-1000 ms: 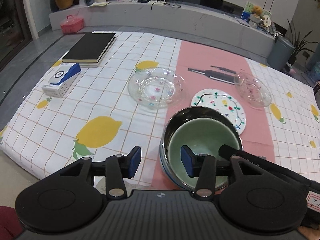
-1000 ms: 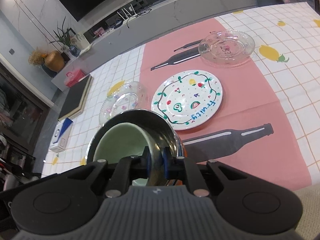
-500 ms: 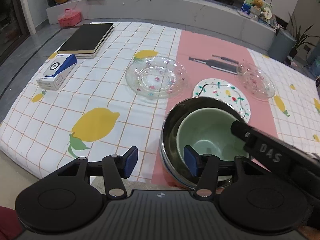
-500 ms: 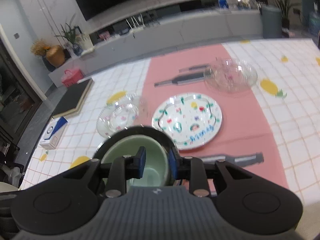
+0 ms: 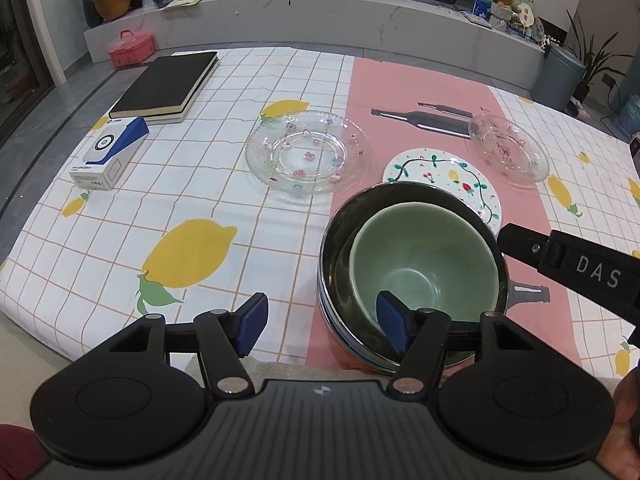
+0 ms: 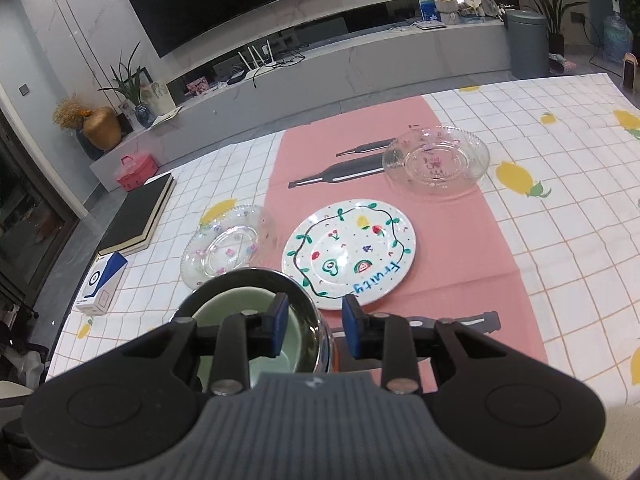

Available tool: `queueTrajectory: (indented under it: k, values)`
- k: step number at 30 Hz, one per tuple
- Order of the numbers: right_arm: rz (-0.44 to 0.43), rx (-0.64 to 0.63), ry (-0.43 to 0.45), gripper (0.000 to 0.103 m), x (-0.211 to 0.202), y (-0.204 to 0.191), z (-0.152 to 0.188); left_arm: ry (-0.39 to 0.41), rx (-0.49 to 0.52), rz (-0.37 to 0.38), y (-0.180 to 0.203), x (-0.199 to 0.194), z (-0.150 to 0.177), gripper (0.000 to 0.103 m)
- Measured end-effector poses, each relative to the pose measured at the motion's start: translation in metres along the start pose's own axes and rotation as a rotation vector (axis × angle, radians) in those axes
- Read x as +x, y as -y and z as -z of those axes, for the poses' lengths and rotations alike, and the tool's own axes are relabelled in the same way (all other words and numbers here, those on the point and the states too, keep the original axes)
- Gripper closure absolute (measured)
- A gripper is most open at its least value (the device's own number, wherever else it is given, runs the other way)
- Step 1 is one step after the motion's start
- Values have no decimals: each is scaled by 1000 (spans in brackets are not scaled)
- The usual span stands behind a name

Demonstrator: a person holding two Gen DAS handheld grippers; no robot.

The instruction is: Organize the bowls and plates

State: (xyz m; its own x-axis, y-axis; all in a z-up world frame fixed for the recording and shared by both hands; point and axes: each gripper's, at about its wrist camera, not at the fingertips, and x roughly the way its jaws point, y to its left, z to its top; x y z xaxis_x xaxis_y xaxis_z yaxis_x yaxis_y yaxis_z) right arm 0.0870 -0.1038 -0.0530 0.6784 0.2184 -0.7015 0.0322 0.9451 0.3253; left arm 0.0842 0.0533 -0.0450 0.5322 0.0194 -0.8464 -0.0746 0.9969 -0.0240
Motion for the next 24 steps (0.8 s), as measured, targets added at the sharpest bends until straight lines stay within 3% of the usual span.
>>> queueTrajectory:
  k: [14, 20, 24]
  values:
    - [-4, -10, 22, 74, -11, 1, -5, -2, 28, -8, 6, -3, 0, 30]
    - [-2, -13, 33, 68, -15, 13, -15, 51, -9, -27, 3, -17, -4, 30]
    - [-24, -5, 5, 68, -12, 25, -20, 91, -22, 10, 2, -29, -10, 30]
